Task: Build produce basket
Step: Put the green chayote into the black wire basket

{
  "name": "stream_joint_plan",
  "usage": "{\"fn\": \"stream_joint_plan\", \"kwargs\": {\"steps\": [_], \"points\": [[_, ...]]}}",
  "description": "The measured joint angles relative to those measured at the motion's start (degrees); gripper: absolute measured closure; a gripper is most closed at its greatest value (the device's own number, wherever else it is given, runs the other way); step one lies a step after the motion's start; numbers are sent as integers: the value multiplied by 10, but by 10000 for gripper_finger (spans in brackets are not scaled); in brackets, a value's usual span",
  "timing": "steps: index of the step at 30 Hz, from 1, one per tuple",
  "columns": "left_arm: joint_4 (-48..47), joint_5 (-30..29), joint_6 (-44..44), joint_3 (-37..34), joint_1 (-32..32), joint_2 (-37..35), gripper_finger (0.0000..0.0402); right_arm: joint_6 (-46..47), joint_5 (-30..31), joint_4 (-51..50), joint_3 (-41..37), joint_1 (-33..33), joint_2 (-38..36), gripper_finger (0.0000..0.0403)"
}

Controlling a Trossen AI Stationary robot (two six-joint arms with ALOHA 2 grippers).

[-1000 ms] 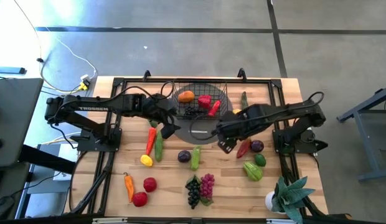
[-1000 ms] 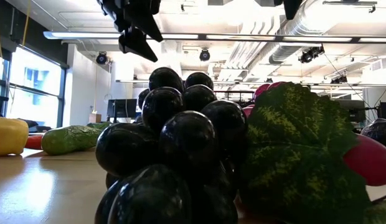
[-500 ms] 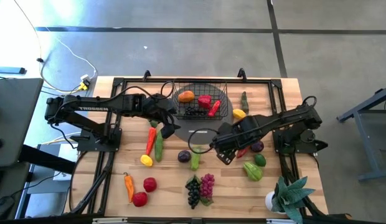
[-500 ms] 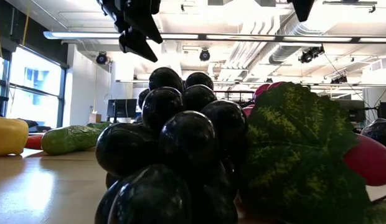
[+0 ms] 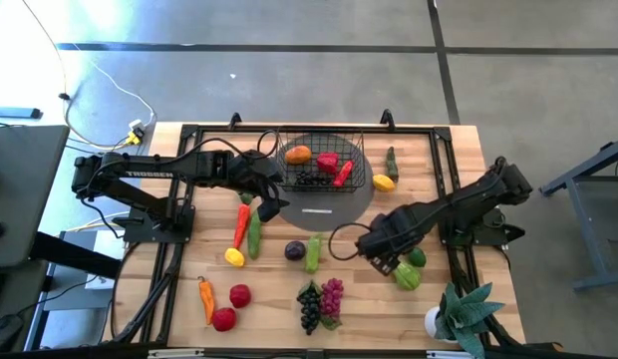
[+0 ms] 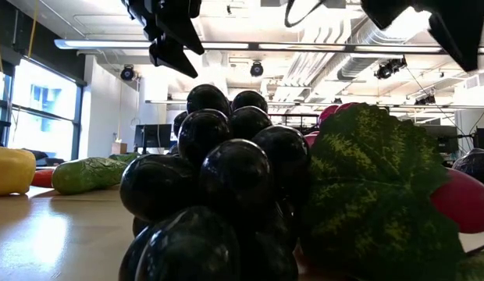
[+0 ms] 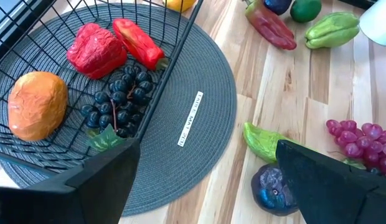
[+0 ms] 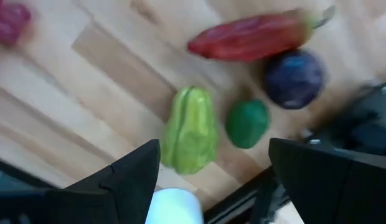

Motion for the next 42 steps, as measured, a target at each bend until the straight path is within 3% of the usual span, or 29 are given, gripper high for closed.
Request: {"fn": "stream_joint_plan", "kwargs": {"steps": [13,35,42], "points": [[0,0,0,0,0,0,35,17,-44,170,-144,24,-13,119],[0,-13,-15,0,0,0,35,21,-76,346,-294,24,-13,119],[0,-24,-14,0,0,0,35,22,-81,370,-315,23,-13,158]]}}
